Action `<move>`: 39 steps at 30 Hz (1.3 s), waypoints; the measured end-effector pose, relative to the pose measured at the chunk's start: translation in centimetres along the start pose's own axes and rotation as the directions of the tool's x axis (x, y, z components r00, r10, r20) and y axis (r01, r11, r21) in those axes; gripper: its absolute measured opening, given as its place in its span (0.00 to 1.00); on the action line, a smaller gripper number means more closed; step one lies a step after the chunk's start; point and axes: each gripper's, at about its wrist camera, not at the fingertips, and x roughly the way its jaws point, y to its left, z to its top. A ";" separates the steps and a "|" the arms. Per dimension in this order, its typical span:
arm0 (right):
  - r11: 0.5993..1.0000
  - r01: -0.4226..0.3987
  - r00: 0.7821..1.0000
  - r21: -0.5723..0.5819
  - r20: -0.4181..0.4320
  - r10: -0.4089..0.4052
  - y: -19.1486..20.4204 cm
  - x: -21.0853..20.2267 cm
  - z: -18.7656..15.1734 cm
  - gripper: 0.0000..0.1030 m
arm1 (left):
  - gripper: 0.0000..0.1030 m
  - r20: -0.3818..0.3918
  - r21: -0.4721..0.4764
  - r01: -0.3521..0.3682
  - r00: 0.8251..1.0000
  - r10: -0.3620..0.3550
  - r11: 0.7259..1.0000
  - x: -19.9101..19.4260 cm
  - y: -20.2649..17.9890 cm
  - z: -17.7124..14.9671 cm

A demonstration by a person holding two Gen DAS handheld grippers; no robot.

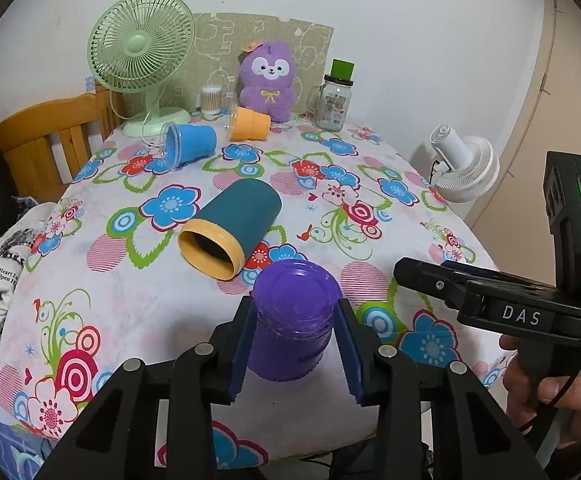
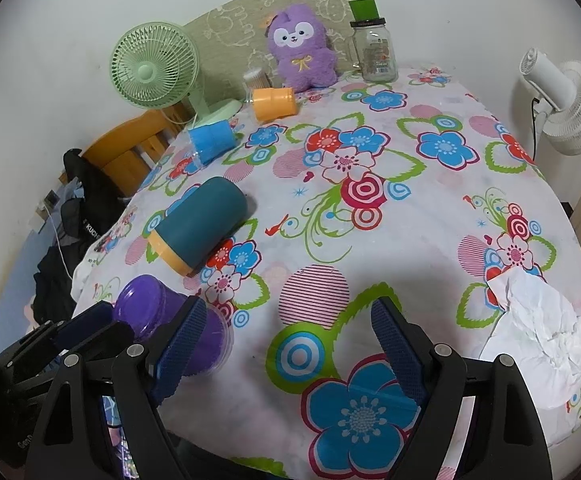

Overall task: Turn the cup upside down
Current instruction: 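Rotate the purple cup with the left gripper so its rim faces down, then lower the inverted purple cup onto the table and open the left gripper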

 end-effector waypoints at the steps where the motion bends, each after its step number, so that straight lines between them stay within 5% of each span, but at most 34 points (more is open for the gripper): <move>1: 1.000 0.001 1.000 -0.001 0.000 -0.001 0.0 0.0 0.0 0.84 | 0.38 0.000 0.000 0.000 1.000 0.000 1.000 0.0 0.0 0.0; 6: 1.000 0.001 1.000 0.001 -0.001 -0.001 0.0 0.0 0.0 0.84 | 0.40 -0.008 0.005 0.007 1.000 -0.007 1.000 0.1 -0.1 -0.1; 8: 1.000 -0.001 1.000 0.000 -0.003 0.001 0.1 0.0 -0.1 0.84 | 0.48 -0.011 0.006 0.011 1.000 -0.011 1.000 0.5 -0.3 0.0; 10: 1.000 0.001 1.000 -0.004 -0.004 -0.001 0.1 -0.1 -0.2 0.84 | 0.71 -0.015 -0.008 0.014 1.000 -0.014 1.000 0.9 -0.2 0.0; 11: 1.000 0.002 1.000 -0.006 -0.005 -0.002 0.1 -0.2 -0.2 0.84 | 0.71 -0.018 -0.017 0.017 1.000 -0.017 1.000 1.2 -0.1 0.1; 15: 1.000 0.006 1.000 -0.004 -0.001 -0.006 0.0 -0.3 -0.4 0.84 | 0.54 -0.034 -0.012 0.011 0.999 -0.011 1.000 2.1 -0.2 0.3; 39: 0.999 0.017 1.000 -0.042 0.020 -0.016 1.1 -0.8 -0.1 0.84 | 0.55 0.042 -0.013 -0.007 0.999 0.008 1.000 -1.5 -0.4 1.5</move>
